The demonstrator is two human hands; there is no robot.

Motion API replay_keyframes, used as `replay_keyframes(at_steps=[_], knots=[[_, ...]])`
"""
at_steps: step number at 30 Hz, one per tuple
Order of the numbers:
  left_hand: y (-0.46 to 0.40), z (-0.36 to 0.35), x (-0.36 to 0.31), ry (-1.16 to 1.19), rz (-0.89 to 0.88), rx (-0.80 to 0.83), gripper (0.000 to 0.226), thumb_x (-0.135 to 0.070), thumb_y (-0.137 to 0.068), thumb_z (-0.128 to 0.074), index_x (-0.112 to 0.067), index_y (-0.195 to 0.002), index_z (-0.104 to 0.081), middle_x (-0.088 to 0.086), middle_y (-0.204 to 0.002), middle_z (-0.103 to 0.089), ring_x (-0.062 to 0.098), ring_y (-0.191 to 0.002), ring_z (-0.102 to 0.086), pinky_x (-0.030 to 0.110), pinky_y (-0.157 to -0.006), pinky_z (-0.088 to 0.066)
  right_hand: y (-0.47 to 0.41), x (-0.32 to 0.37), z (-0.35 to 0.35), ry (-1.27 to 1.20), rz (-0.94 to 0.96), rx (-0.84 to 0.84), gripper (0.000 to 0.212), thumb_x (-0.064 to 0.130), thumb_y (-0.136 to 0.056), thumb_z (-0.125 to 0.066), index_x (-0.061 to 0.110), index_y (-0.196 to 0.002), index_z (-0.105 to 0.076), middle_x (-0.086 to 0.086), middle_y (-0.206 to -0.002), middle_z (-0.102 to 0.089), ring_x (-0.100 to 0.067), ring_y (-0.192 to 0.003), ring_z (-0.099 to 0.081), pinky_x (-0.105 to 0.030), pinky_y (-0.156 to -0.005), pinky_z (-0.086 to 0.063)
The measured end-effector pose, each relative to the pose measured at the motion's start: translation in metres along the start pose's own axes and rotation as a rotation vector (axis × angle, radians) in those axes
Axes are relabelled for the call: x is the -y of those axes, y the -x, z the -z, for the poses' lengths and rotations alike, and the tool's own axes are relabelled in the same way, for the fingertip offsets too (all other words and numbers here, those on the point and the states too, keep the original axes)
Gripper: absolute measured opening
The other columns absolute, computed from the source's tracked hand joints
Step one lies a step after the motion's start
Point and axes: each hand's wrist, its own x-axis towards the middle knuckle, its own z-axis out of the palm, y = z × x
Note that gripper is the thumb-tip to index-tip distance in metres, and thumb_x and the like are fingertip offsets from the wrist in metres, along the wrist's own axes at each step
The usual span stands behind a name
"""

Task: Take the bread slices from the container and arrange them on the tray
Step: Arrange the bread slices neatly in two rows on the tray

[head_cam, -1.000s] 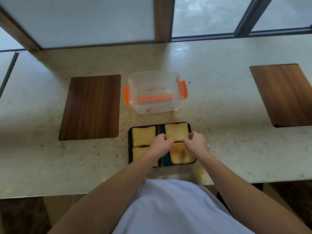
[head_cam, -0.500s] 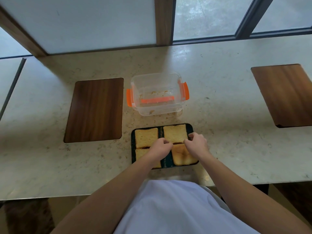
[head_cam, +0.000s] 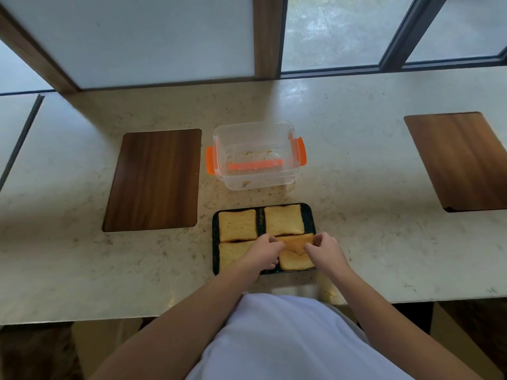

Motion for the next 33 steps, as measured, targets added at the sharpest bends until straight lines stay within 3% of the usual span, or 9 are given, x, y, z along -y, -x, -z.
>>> replay_keyframes(at_steps=[5,10,16,21,25,28,30,33], knots=[[0.002,0.003,0.001,0.031,-0.006,0.046,0.036,-0.030,-0.095,-0.056,-0.021,-0.129,-0.052,0.000,-0.109,-0.056,0.017,-0.096,-0.062,0.033,-0.082,-0.057,0.001,0.002,-0.004,-0.056,-0.023,0.006,0.050,0.024,-0.092,-0.062,0.007,-0.139,-0.053,-0.011,-0.130,-0.056,-0.025,-0.116,-0.056,-0.047,-0.099,-0.054],[-0.001,0.013,0.006,0.046,0.009,0.045,0.029,-0.031,-0.095,-0.055,-0.024,-0.122,-0.057,-0.002,-0.106,-0.058,0.017,-0.093,-0.063,0.032,-0.079,-0.057,0.002,0.004,-0.007,-0.094,-0.017,0.047,0.049,0.025,-0.095,-0.063,0.008,-0.139,-0.051,-0.010,-0.132,-0.057,-0.021,-0.111,-0.057,-0.036,-0.089,-0.052],[-0.001,0.025,0.010,0.053,0.033,0.035,0.023,-0.029,-0.095,-0.054,-0.023,-0.118,-0.058,0.003,-0.113,-0.058,0.017,-0.093,-0.065,0.033,-0.082,-0.057,0.004,0.013,-0.011,-0.080,0.001,0.080,0.045,0.024,-0.096,-0.061,0.007,-0.136,-0.053,-0.011,-0.132,-0.056,-0.022,-0.110,-0.056,-0.036,-0.089,-0.051],[-0.002,0.028,0.007,0.087,0.057,0.015,0.033,-0.029,-0.096,-0.055,-0.020,-0.128,-0.053,0.007,-0.124,-0.057,0.019,-0.092,-0.066,0.032,-0.078,-0.058,0.002,0.013,-0.005,-0.115,-0.017,0.118,0.039,0.025,-0.098,-0.059,0.010,-0.134,-0.054,-0.005,-0.122,-0.059,-0.017,-0.103,-0.058,-0.033,-0.081,-0.050],[-0.006,0.032,0.003,0.097,0.032,0.004,0.041,-0.028,-0.097,-0.053,-0.020,-0.137,-0.046,0.004,-0.120,-0.054,0.019,-0.094,-0.064,0.034,-0.081,-0.058,-0.002,0.011,0.002,-0.154,-0.041,0.152,0.030,0.025,-0.097,-0.059,0.013,-0.124,-0.056,-0.001,-0.111,-0.061,-0.020,-0.106,-0.060,-0.047,-0.098,-0.055],[-0.008,0.032,-0.004,0.100,0.032,0.001,0.048,-0.029,-0.096,-0.054,-0.021,-0.141,-0.041,0.004,-0.119,-0.051,0.021,-0.099,-0.062,0.038,-0.088,-0.056,-0.006,0.014,0.005,-0.151,-0.041,0.133,0.033,0.025,-0.095,-0.060,0.012,-0.124,-0.057,0.002,-0.106,-0.060,-0.022,-0.106,-0.060,-0.051,-0.099,-0.055],[-0.008,0.031,-0.007,0.103,0.022,-0.008,0.052,-0.030,-0.094,-0.056,-0.024,-0.143,-0.040,0.006,-0.129,-0.051,0.024,-0.107,-0.059,0.039,-0.091,-0.055,-0.009,0.018,0.005,-0.147,-0.036,0.116,0.041,0.026,-0.093,-0.060,0.010,-0.130,-0.056,0.000,-0.111,-0.061,-0.023,-0.107,-0.061,-0.050,-0.098,-0.055],[-0.006,0.029,-0.013,0.091,0.007,-0.022,0.055,-0.030,-0.094,-0.056,-0.025,-0.145,-0.038,0.010,-0.142,-0.047,0.027,-0.116,-0.054,0.038,-0.090,-0.054,-0.013,0.026,0.005,-0.097,-0.014,0.113,0.060,0.029,-0.094,-0.059,0.009,-0.149,-0.046,-0.009,-0.139,-0.058,-0.016,-0.097,-0.060,-0.037,-0.086,-0.053]])
